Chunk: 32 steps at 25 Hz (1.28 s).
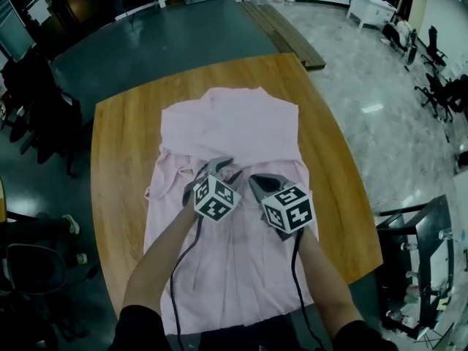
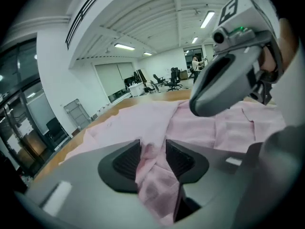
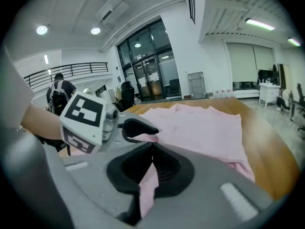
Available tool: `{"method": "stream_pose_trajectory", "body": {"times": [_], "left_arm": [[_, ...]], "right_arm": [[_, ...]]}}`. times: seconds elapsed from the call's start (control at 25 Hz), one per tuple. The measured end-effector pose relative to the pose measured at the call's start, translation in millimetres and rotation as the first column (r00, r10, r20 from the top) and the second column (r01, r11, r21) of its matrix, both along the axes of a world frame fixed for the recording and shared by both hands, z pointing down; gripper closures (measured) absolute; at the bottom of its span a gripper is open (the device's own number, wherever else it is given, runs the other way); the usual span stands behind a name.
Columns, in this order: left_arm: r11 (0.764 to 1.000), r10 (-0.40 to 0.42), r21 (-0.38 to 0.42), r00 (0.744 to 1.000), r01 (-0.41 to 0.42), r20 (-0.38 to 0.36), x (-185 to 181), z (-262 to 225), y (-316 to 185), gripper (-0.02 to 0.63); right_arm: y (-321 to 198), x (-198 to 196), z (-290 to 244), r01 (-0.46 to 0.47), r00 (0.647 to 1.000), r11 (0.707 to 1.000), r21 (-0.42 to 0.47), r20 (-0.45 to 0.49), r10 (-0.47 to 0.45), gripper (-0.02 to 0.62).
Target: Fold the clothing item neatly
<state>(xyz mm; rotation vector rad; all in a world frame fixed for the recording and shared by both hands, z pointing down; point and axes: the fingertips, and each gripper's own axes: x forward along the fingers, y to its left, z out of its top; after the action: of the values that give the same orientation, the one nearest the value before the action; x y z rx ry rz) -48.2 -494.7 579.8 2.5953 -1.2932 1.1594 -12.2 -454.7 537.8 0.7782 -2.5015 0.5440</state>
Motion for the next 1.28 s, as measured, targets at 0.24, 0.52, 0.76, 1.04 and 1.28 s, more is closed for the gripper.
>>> {"method": "stream_pose_trajectory", "body": {"times": [0.24, 0.52, 0.76, 1.04, 1.28], "left_arm": [[0.999, -0.038, 0.030, 0.999, 0.039, -0.035, -24, -28, 6, 0.422], [0.984, -0.173, 0.035, 0.983, 0.176, -0.061, -90, -41, -19, 0.422], [0.950, -0.312, -0.083, 0.935, 0.302, -0.167, -116, -19, -45, 0.422], [0.947, -0.299, -0.154, 0.947, 0.280, -0.117, -130, 8, -40, 0.421], [0.938, -0.322, -0.177, 0.940, 0.300, -0.113, -138, 14, -34, 0.420]], "right_arm": [[-45, -13, -11, 0.012, 1.000, 0.998, 0.055, -0.027, -0.010, 0.591], [-111, -71, -3, 0.104, 0.988, 0.988, 0.117, -0.126, -0.090, 0.583], [-147, -97, 50, 0.168, 0.961, 0.985, 0.045, -0.232, -0.154, 0.544], [-144, -92, 79, 0.216, 0.897, 0.976, -0.013, -0.391, -0.204, 0.578], [-177, -38, 43, -0.026, 0.940, 0.995, 0.095, -0.337, 0.057, 0.578]]}}
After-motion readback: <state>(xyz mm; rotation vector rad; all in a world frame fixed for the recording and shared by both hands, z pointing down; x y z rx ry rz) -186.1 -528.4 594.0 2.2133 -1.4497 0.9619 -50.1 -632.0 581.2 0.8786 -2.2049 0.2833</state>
